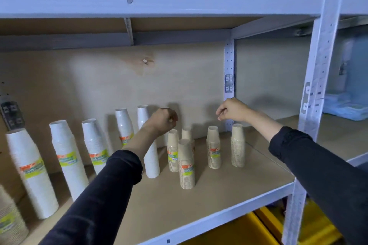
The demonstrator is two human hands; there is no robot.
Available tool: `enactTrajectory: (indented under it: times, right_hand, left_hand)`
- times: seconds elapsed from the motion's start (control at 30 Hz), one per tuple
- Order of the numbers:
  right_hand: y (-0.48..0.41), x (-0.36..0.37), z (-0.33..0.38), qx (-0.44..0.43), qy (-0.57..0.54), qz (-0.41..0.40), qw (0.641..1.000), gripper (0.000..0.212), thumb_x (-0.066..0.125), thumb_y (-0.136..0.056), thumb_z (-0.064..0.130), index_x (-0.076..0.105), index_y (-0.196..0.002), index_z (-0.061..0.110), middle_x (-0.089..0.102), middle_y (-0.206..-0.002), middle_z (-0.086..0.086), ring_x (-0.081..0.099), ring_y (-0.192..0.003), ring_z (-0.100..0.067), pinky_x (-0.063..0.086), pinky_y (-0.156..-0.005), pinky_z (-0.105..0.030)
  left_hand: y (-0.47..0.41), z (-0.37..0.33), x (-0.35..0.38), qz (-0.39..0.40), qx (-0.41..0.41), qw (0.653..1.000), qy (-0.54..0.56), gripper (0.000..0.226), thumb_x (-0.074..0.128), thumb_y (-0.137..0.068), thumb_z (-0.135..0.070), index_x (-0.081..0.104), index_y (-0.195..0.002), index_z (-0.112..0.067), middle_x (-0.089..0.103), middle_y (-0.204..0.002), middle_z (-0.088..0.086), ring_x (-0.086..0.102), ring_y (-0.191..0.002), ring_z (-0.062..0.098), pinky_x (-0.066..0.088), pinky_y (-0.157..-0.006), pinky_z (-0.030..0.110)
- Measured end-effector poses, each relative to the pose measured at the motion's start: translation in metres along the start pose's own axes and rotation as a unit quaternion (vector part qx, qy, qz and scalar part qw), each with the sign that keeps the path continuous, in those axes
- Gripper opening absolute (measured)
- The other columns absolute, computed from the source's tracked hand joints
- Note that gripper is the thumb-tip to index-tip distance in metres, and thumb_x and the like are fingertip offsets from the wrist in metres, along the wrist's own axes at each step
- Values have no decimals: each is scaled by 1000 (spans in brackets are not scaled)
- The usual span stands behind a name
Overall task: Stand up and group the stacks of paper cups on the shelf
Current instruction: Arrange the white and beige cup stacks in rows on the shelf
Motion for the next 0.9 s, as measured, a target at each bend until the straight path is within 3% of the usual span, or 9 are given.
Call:
enactTrajectory:
  times: [0.1,0.4,0.7,0.9]
  right_hand:
    - [5,1,-10,12,3,-1,1000,24,64,-80,6,69,-103,-1,70,-108,-15,55,-89,-15,35,-77,-16]
    - [19,10,-42,53,10,7,999,24,65,-79,7,69,-102,1,70,-107,-14,62,-104,-25,45,-89,-26]
    - [16,18,-63,90,13,2,996,26,64,-79,6,69,-104,2,70,-109,-14,62,-104,-25,44,-84,-24]
    - [6,30,-76,102,20,-2,995,26,63,-80,6,69,-104,2,69,-112,-15,61,-105,-27,46,-89,-27]
  left_hand:
    - [-6,-9,7,10,2,1000,-6,26,51,-87,-5,66,-109,-2,67,-117,15,60,-110,30,46,-91,30]
    - [-32,-20,23,25,-2,1000,9,28,53,-87,-5,66,-111,-4,68,-117,14,59,-112,27,44,-91,27]
    - [-53,-4,46,46,-32,998,14,28,55,-84,-5,66,-110,-6,65,-120,15,57,-114,29,45,-96,31]
    - [-70,-3,58,60,-47,997,24,26,60,-84,-7,66,-109,-3,65,-119,16,60,-110,30,47,-94,32]
Point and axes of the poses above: each hand's wrist, its own y-axis away from the middle knuckle, its own x-axis out of the palm, z = x × y, the point moved 3 cm from there along -y, towards the middle knuckle
